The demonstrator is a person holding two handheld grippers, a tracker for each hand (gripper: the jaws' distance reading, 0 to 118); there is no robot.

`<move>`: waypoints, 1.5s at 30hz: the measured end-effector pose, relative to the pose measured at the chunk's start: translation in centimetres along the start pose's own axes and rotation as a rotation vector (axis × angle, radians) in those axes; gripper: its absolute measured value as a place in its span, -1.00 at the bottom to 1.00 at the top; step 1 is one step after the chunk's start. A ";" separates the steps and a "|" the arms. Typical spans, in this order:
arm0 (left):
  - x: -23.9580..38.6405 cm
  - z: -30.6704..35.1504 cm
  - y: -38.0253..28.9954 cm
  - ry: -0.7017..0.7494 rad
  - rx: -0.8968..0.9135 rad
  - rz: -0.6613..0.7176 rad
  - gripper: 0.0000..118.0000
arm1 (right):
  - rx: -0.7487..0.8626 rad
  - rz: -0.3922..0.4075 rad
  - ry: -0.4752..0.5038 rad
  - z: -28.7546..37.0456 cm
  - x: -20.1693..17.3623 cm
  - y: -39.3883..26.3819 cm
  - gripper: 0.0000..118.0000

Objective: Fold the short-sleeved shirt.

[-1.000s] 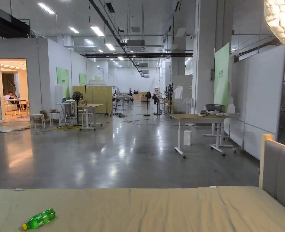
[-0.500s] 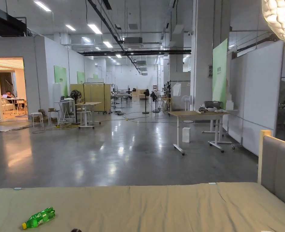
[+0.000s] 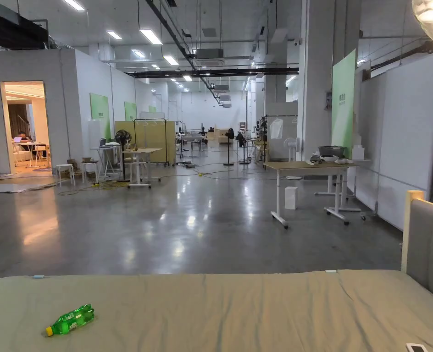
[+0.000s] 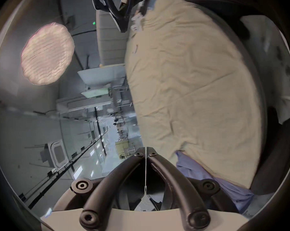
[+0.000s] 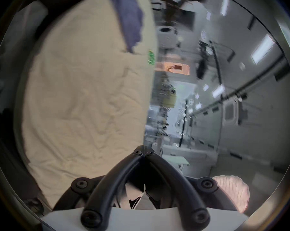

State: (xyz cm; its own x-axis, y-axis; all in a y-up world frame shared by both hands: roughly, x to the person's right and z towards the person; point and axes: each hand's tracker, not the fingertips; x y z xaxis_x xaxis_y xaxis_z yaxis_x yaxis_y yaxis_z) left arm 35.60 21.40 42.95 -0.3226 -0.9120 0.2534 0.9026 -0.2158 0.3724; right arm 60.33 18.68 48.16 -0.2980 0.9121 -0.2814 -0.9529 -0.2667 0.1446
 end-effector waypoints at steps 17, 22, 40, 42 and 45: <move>-10.9 4.5 -10.9 0.165 0.371 1.913 -0.99 | 0.081 -2.008 -0.310 5.1 10.6 -12.5 -1.00; -11.4 4.6 -10.4 0.166 0.330 1.871 -0.99 | 0.060 -1.899 -0.427 5.5 11.4 -12.5 -1.00; -9.4 5.7 -14.8 0.228 0.181 1.909 -0.99 | 0.074 -1.899 -0.324 4.0 10.2 -11.2 -1.00; -8.6 5.8 -16.5 0.238 0.123 1.944 -0.99 | 0.072 -1.906 -0.297 3.6 9.9 -11.1 -1.00; -7.7 5.6 -18.8 0.213 0.035 1.930 -0.99 | 0.082 -1.921 -0.255 3.1 9.1 -11.0 -1.00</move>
State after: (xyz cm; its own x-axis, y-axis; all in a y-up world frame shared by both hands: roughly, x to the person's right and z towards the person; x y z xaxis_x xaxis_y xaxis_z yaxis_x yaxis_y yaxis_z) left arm 19.51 34.49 39.03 0.9774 0.1025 0.1848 -0.0616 0.9747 -0.2149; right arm 68.30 30.89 46.99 0.9979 -0.0572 0.0288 0.0599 0.9931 -0.1010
